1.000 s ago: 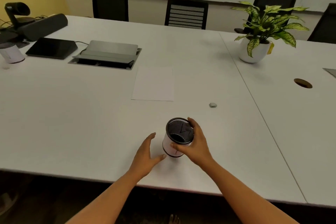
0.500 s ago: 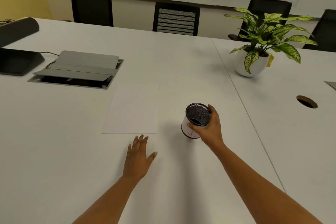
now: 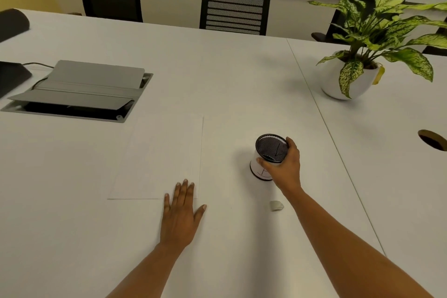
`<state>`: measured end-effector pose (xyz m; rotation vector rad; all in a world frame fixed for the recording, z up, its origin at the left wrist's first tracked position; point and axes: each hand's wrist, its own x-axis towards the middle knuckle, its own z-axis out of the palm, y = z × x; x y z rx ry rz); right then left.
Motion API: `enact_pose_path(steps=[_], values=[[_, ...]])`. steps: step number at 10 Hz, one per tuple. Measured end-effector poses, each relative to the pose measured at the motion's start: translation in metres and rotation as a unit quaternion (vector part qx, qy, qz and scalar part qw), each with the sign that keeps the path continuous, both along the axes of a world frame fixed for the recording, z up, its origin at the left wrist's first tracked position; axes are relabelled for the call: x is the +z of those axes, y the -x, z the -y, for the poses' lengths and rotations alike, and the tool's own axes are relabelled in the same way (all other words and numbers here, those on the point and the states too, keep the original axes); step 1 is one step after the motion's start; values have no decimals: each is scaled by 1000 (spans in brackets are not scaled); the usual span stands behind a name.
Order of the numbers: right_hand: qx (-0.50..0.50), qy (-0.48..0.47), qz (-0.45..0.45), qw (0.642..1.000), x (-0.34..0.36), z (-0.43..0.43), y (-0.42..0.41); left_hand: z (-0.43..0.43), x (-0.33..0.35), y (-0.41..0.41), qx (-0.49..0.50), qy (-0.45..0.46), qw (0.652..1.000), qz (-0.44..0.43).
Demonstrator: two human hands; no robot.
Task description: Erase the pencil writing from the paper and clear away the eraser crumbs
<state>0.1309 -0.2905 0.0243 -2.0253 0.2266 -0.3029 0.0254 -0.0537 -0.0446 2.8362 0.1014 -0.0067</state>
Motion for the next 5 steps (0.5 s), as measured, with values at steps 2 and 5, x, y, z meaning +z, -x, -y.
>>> enact_pose_path(steps=[2,5], values=[[30,6,-5,1000,-3,4,6,2,6,0,1,-3,1000,-21],[189,420,24,887,16,-21,100,1,50,-23,-33,3,999,-12]])
